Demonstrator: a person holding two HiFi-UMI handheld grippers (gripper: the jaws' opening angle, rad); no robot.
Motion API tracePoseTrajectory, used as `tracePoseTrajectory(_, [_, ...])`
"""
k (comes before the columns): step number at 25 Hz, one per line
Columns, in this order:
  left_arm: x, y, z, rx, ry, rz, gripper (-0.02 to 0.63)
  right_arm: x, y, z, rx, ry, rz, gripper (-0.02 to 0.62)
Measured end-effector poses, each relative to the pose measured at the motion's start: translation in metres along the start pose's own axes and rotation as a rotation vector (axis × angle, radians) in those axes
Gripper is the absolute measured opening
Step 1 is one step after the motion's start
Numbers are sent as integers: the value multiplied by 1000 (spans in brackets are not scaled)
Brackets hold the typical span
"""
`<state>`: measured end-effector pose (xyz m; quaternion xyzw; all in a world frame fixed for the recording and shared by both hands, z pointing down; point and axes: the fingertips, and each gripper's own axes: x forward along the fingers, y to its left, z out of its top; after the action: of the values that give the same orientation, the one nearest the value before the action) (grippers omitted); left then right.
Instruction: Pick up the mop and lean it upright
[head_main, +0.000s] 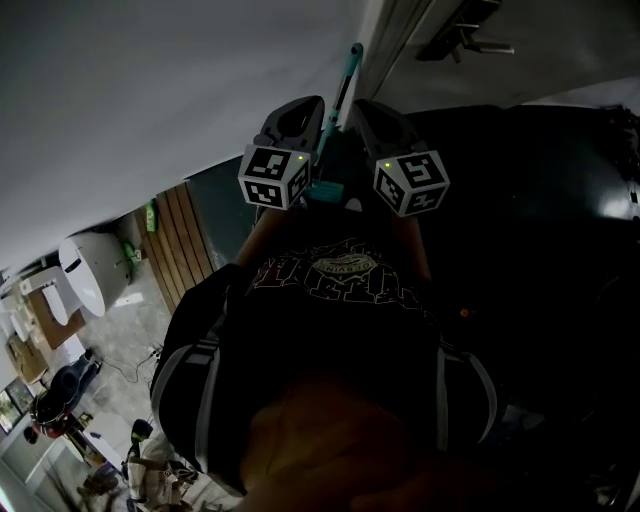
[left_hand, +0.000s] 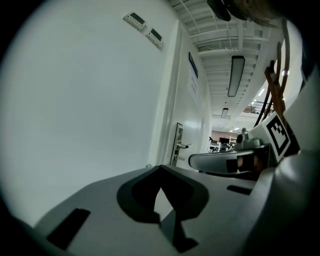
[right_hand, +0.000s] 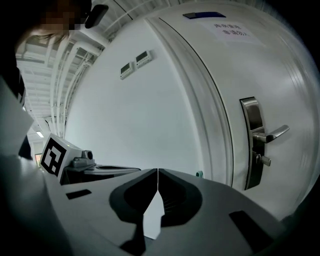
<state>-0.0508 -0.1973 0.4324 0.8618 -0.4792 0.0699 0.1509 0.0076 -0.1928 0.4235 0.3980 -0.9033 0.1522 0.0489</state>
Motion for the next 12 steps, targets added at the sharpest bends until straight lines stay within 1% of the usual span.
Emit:
tracePoseTrajectory(6, [-25,1,1,-7,-13,36,48,3,20,1,-13,6,51,20])
tracePoseTrajectory(12, [-40,-3,6,-31,-30,45,48,-2,30,3,-18,4,66,18])
